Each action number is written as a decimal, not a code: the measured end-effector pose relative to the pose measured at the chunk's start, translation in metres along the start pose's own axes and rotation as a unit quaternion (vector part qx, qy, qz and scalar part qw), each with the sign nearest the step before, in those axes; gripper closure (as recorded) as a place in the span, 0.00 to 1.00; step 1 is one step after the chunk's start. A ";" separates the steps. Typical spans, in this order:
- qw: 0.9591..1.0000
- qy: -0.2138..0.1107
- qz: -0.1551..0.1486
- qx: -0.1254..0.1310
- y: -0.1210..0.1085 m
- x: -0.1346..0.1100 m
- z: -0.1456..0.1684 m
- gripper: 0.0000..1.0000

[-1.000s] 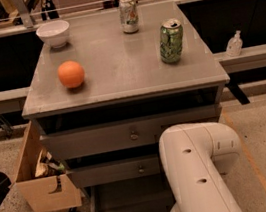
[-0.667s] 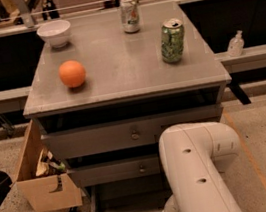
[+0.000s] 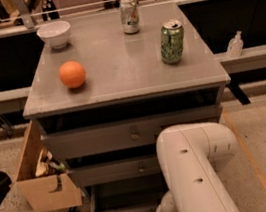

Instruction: Close bottom drawer

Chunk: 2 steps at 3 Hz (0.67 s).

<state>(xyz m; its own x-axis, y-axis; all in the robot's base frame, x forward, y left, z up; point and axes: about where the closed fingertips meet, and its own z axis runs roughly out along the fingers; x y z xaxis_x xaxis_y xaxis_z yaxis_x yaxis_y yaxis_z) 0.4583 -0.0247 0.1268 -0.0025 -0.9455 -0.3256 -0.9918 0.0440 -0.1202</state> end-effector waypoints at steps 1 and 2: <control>1.000 -0.001 -0.001 0.003 -0.001 -0.002 -0.001 1.00; 0.999 -0.006 -0.011 0.033 -0.049 -0.015 0.005 1.00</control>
Offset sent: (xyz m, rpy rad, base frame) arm 0.1757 0.0442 0.0201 0.0314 -0.2339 -0.0060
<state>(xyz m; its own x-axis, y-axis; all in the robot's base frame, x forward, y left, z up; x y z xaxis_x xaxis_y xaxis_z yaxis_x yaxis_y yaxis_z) 0.5073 -0.0108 0.1329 0.0204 -0.9424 -0.3339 -0.9811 0.0454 -0.1881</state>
